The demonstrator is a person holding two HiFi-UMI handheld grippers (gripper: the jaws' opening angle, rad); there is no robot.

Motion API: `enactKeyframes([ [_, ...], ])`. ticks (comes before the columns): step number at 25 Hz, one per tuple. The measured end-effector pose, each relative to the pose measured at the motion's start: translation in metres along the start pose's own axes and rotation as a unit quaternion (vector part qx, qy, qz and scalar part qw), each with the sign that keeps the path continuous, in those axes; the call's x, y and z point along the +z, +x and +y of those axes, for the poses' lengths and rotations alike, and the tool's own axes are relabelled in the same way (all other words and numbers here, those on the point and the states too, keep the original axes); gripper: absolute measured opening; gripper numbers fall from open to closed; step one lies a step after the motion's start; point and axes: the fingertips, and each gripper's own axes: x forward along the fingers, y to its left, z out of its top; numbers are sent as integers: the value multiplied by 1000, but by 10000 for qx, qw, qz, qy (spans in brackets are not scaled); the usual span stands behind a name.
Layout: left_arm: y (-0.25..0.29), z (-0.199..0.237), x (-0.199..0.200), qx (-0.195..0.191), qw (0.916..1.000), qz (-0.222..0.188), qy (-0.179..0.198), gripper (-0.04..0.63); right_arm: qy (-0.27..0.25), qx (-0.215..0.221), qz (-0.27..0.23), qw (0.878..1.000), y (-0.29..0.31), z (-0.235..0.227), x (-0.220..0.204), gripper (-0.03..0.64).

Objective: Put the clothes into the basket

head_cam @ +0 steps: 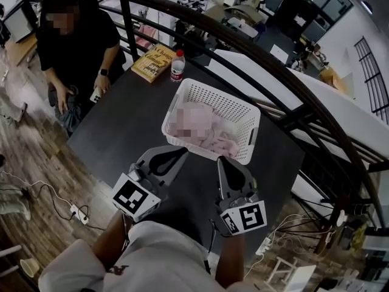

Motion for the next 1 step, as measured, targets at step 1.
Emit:
enactKeyframes([
  [1,0,0,0,-2,10000,-1,0,3,-1,1,3,10000,0,1,0,18],
])
